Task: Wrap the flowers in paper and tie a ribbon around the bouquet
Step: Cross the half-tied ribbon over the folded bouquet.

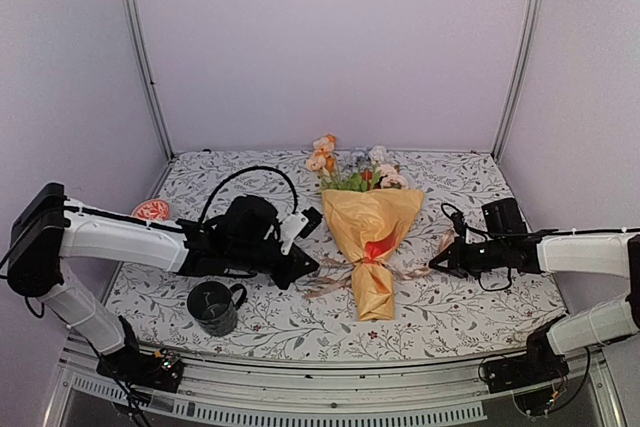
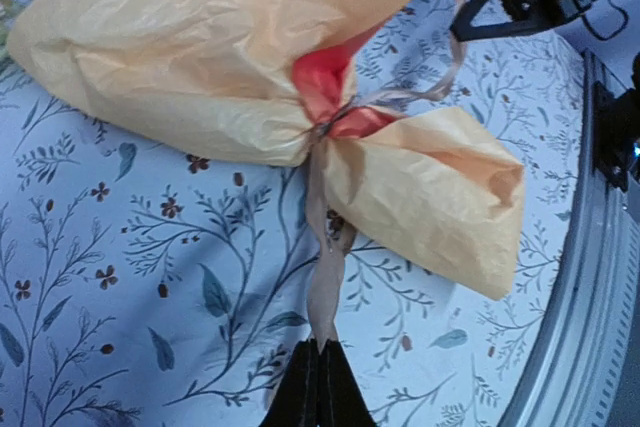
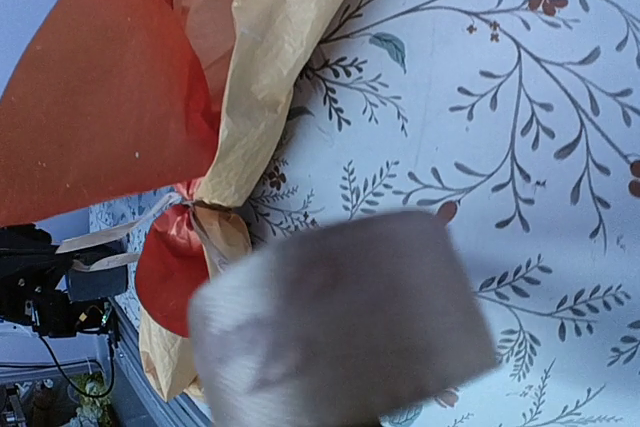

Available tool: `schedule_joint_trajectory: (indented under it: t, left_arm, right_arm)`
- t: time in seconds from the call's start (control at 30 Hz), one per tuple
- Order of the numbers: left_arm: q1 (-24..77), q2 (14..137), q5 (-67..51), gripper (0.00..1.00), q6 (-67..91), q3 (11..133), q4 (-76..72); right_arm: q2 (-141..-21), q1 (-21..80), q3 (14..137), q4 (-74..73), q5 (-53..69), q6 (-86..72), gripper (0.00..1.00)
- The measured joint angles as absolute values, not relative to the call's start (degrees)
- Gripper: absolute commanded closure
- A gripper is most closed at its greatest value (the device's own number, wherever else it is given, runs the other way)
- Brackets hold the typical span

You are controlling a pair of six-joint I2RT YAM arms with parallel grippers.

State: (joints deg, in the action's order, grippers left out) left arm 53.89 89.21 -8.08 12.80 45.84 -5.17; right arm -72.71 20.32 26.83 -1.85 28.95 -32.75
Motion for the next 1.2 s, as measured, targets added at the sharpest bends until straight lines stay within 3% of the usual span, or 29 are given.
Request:
schedule_joint_trajectory:
  t: [0.1, 0.2, 0.27, 0.33, 0.4, 0.5, 0.7, 0.87, 1.0, 1.2]
  left_arm:
    - [58.74, 86.11, -8.01, 1.0, 10.7, 48.07, -1.52]
    - [63.75, 83.31, -8.14, 1.0, 7.44, 51.07, 2.26]
    - [66.52, 81.65, -8.54, 1.0, 5.21, 52.99, 4.51]
    - [68.6, 80.29, -9.21, 1.0, 3.38, 54.72, 6.2]
    - [69.8, 79.7, -9.98, 1.0, 2.22, 56.27, 7.66]
    - [71.07, 79.66, -11.14, 1.0, 0.43, 58.37, 9.45]
    - [72.42, 79.83, -11.79, 1.0, -2.83, 59.31, 11.79]
    - [72.47, 79.83, -9.43, 1.0, -3.92, 57.28, 8.78]
    - [71.44, 81.65, -5.89, 1.0, -2.81, 55.29, 6.28]
    - [66.48, 89.38, -2.85, 1.0, -0.14, 55.29, 1.83]
  right_arm:
    - [-70.63, 23.0, 26.85, -6.59, 28.18, -33.26, 1.0]
    - [-68.88, 26.74, 26.85, -11.6, 29.06, -33.82, 0.93]
    - [-67.48, 29.28, 26.83, -14.41, 29.67, -34.68, 0.84]
    - [-65.71, 31.62, 26.83, -17.17, 30.13, -35.77, 0.64]
    - [-63.99, 33.21, 26.89, -20.16, 29.85, -36.69, 0.51]
    - [-60.9, 34.09, 28.62, -27.29, 27.18, -37.19, 0.41]
    - [-54.43, 34.52, 38.94, -32.99, 23.2, -35.33, 0.48]
    - [-51.72, 41.98, 40.32, -17.63, 28.97, -33.19, 0.52]
    - [-58.39, 47.0, 40.18, -7.97, 32.12, -32.18, 0.49]
    - [-73.6, 46.41, 41.54, -8.71, 26.37, -31.9, 0.49]
